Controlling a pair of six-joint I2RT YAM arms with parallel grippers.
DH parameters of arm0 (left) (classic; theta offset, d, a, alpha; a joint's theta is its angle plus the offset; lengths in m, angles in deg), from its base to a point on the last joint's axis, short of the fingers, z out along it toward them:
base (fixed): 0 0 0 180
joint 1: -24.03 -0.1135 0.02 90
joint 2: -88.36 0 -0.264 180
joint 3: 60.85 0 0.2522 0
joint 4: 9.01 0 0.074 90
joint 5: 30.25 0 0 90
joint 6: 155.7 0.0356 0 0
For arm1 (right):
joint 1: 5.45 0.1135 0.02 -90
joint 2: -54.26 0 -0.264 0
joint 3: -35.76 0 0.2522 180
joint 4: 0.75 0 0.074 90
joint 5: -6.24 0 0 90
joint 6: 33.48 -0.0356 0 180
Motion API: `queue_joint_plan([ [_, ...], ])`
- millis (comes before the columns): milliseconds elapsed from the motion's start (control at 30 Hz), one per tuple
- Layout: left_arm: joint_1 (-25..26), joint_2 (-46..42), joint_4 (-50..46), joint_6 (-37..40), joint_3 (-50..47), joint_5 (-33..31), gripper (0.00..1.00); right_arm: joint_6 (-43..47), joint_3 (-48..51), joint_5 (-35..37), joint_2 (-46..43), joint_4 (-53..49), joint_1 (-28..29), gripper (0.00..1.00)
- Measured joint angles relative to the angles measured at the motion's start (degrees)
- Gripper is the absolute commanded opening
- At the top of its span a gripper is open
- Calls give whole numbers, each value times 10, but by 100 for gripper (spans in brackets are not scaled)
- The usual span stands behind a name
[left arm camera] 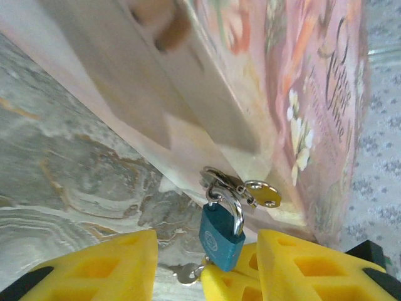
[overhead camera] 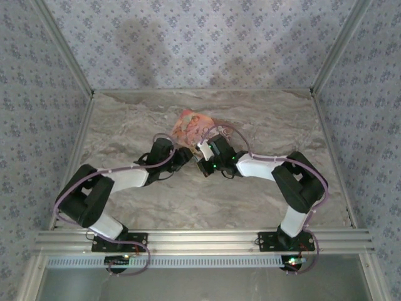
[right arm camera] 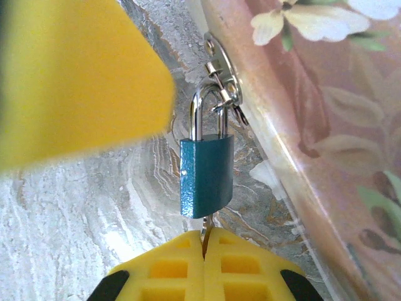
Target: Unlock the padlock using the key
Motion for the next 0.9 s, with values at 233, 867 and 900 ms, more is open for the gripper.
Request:
queue_joint_plan([
  [233, -16, -26, -19, 11, -4, -10, 46, 14, -10, 19, 2, -16, 8, 0],
  [867, 19, 76, 21, 5, 37, 35, 0, 17, -20, 92, 0, -30, 48, 35],
  [900, 19, 79, 28, 3, 37, 35, 0, 10, -16, 86, -4, -27, 45, 36],
])
